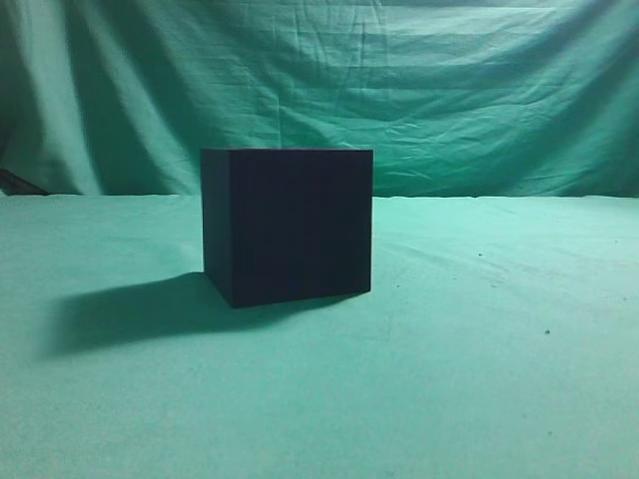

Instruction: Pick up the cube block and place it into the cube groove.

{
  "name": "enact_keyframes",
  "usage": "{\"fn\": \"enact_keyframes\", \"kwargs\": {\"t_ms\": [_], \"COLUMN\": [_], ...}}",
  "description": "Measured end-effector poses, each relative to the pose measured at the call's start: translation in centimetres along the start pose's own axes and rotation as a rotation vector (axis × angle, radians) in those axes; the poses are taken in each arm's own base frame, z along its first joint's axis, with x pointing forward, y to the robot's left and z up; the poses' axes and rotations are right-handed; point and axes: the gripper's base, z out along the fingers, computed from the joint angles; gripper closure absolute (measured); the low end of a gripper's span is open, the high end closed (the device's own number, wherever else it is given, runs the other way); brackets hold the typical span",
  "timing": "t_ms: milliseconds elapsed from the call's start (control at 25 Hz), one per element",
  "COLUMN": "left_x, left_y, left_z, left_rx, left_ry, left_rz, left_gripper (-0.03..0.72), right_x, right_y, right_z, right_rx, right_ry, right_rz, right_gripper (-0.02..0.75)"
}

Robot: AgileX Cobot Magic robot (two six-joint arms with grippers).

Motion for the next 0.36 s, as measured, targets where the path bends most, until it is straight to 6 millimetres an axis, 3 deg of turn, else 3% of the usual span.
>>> {"fn": "enact_keyframes", "kwargs": {"t_ms": [360], "left_x": [0.00], "left_y": [0.00], "left_z": [0.00], "left_rx": [0.000], "left_ry": [0.000], "left_rz": [0.000], "left_gripper": [0.688], "right_x": [0.01], "right_y": [0.05], "right_z": [0.00], "right_rx": [-0.006], "right_ry": [0.002], "right_rz": [-0.001], "right_gripper": [0.738]}}
